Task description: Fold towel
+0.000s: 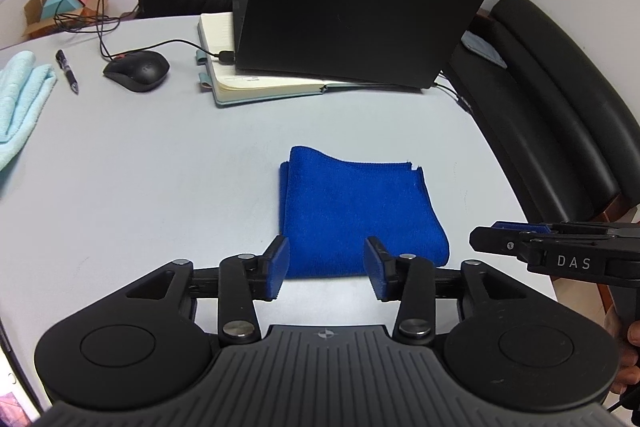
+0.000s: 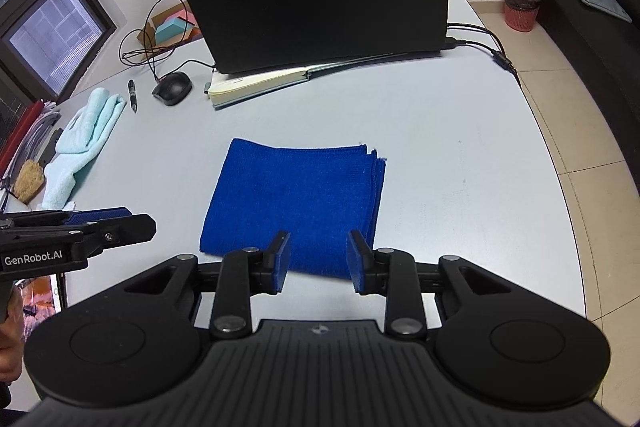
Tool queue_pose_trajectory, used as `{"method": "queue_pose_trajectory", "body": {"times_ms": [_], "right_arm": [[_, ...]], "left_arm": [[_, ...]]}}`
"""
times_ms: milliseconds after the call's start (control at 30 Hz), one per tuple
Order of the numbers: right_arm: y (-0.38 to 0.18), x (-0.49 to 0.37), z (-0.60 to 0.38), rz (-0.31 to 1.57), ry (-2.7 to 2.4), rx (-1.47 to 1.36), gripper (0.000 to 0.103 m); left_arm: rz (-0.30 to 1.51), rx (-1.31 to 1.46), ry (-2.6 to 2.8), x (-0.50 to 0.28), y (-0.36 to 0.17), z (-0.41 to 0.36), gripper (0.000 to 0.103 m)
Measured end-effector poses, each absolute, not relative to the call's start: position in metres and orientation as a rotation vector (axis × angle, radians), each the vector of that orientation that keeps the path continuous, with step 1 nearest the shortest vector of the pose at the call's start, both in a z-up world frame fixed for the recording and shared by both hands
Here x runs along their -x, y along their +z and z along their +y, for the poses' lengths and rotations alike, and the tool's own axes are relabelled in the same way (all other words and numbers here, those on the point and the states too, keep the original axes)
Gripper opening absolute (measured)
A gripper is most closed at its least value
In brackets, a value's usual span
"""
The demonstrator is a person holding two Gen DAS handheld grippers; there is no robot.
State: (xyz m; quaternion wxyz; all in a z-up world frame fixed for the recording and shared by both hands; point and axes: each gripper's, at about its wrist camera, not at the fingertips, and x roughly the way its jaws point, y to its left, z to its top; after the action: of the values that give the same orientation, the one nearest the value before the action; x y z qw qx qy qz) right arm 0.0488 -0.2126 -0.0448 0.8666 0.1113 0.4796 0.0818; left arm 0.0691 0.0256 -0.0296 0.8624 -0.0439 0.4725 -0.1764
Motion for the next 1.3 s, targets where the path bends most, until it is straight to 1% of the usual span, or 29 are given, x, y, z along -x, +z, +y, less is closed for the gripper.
{"method": "queue_pose_trajectory", "body": {"times_ms": [67, 100, 133, 200, 300, 367, 400, 533, 633, 733, 1300], "right_arm": [[-0.044, -0.043, -0.211, 1.004, 0.174, -0.223, 0.034], [-0.044, -0.04, -0.21, 1.003, 0.176, -0.217, 0.04], [-0.044, -0.037, -0.208, 1.001, 0.177, -0.21, 0.041], [-0.044, -0.032, -0.205, 1.002, 0.182, -0.195, 0.045], [-0.045, -0.025, -0.203, 1.004, 0.189, -0.187, 0.046], [-0.046, -0.02, -0.2, 1.009, 0.198, -0.185, 0.051], [-0.047, -0.018, -0.199, 1.008, 0.2, -0.18, 0.057], [-0.044, -0.012, -0.194, 0.993, 0.198, -0.149, 0.06], [-0.042, -0.008, -0.194, 0.983, 0.194, -0.133, 0.062], [-0.041, -0.005, -0.195, 0.976, 0.188, -0.127, 0.064], [-0.04, 0.002, -0.204, 0.973, 0.176, -0.147, 0.064]], "left_arm": [[0.98, 0.088, -0.374, -0.061, -0.027, 0.026, 0.057], [0.976, 0.082, -0.373, -0.058, -0.026, 0.026, 0.059], [0.973, 0.076, -0.371, -0.055, -0.025, 0.026, 0.063], [0.968, 0.055, -0.361, -0.046, -0.023, 0.025, 0.065], [0.962, 0.038, -0.351, -0.037, -0.021, 0.025, 0.072], [0.958, 0.034, -0.346, -0.031, -0.022, 0.025, 0.078], [0.961, 0.026, -0.34, -0.028, -0.023, 0.025, 0.079], [0.97, -0.009, -0.32, -0.019, -0.024, 0.022, 0.086], [0.966, -0.018, -0.319, -0.015, -0.023, 0.02, 0.089], [0.957, -0.032, -0.307, -0.012, -0.022, 0.017, 0.094], [0.929, -0.051, -0.299, -0.008, -0.018, 0.006, 0.095]]}}
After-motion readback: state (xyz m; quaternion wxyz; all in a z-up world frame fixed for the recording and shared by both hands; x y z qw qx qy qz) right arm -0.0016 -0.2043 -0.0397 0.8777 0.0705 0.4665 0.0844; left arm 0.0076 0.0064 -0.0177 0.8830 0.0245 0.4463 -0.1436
